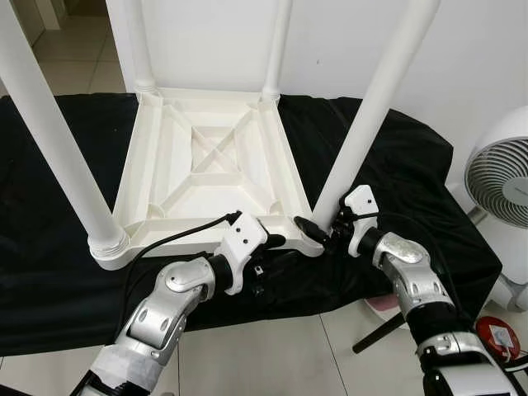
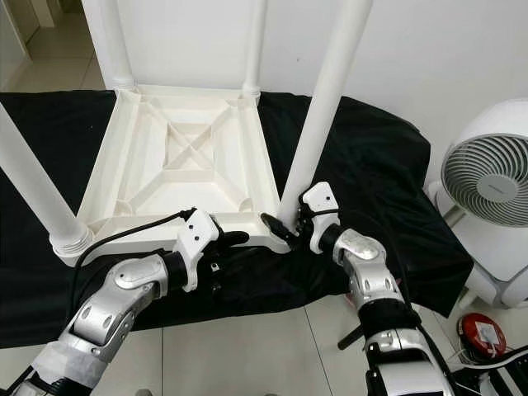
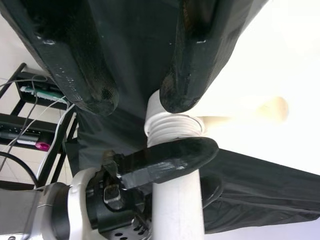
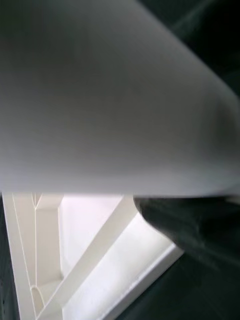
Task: Building children table
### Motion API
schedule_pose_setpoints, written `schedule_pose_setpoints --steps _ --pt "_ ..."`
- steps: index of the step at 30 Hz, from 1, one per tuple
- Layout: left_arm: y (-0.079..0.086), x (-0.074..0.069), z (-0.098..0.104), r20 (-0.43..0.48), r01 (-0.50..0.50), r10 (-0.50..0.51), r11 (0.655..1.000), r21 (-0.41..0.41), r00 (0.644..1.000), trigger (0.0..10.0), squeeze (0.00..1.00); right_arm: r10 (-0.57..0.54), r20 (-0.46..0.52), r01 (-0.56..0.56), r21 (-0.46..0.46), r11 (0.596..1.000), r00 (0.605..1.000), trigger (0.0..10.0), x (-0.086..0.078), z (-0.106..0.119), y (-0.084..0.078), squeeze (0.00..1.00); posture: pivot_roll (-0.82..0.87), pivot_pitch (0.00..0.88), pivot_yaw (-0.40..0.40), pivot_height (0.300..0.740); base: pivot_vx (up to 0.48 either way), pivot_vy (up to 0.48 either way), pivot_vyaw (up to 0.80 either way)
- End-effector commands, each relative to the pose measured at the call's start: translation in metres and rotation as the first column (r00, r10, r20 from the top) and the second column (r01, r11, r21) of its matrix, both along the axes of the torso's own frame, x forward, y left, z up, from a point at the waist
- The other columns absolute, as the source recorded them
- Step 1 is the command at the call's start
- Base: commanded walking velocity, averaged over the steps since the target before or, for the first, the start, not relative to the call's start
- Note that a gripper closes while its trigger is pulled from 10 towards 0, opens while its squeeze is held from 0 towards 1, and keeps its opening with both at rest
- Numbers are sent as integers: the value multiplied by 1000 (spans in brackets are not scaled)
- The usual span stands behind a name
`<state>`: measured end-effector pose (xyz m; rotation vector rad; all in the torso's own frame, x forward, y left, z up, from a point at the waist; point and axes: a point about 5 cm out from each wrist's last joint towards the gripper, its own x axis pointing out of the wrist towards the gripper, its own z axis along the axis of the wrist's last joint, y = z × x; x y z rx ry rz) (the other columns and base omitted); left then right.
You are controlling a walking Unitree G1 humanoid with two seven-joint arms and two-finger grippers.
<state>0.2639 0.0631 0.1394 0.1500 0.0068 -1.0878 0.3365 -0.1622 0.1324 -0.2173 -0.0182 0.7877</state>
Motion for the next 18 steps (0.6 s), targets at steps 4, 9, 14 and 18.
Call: schedule_pose_setpoints --steps 4,9,14,18 --pt "-3 -3 1 3 25 -25 1000 4 1000 10000 0 42 -22 -43 -10 999 999 0 1 -6 0 0 -45 0 -67 740 0 0 0" --pt "-3 -4 1 2 24 -24 1000 1 1000 10000 0 59 -35 -59 -1 998 998 0 -1 -13 1 0 -43 0 -68 740 0 0 0" --pt "-4 -4 1 0 30 -30 1000 2 1000 10000 0 40 -40 -39 22 999 998 10000 -6 -23 6 0 -49 0 -66 740 0 0 0" --pt "-5 -4 1 1 33 -33 999 3 999 10000 0 34 -36 -33 27 999 999 10000 -7 -25 8 0 -49 0 -66 740 0 0 0"
